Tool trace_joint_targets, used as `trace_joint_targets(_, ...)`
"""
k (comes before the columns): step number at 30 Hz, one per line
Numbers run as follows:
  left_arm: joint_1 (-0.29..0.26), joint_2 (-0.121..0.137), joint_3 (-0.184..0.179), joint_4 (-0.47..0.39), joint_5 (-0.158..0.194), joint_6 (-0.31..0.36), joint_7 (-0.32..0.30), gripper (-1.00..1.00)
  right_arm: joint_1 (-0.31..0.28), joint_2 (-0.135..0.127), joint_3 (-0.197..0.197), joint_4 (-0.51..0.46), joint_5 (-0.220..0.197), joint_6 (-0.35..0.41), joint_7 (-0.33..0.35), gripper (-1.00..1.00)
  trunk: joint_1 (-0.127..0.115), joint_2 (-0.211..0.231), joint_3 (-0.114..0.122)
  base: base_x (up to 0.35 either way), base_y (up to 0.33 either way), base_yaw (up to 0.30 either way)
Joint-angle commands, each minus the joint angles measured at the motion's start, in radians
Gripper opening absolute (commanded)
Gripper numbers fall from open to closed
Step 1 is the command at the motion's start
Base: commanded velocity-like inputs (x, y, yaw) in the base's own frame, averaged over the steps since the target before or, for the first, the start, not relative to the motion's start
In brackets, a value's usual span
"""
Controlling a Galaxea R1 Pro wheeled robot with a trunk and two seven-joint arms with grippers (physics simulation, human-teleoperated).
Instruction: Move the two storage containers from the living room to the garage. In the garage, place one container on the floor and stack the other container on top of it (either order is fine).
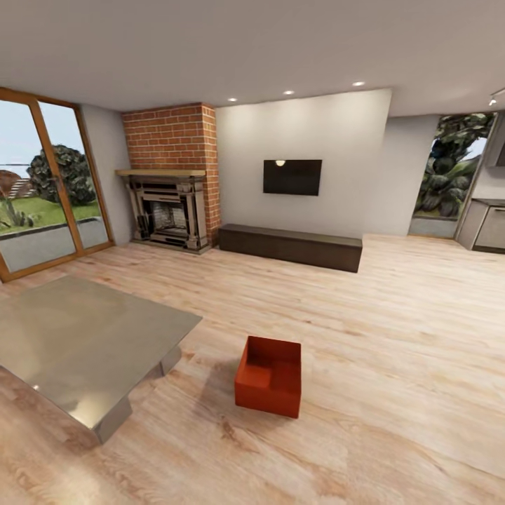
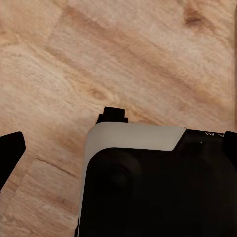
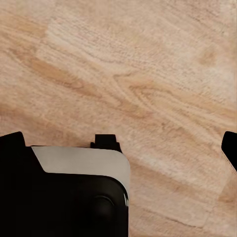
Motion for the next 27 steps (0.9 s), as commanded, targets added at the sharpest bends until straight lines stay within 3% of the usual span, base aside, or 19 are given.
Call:
trace_joint_targets(1,0.000,0.000,-0.002,0.000,0.009,0.002,0.001,1.00,-0.001,0.001,0.008,0.003,-0.009,-0.005,-0.001,1.00,0.001,-0.001,-0.001,0.323,0.000,0.000)
trace_joint_targets(27,0.000,0.000,-0.002,0.000,0.009,0.002,0.001,1.00,-0.001,0.000,0.008,0.003,-0.009,-0.005,-0.001,1.00,0.001,-0.001,-0.001,0.323,0.000,0.000)
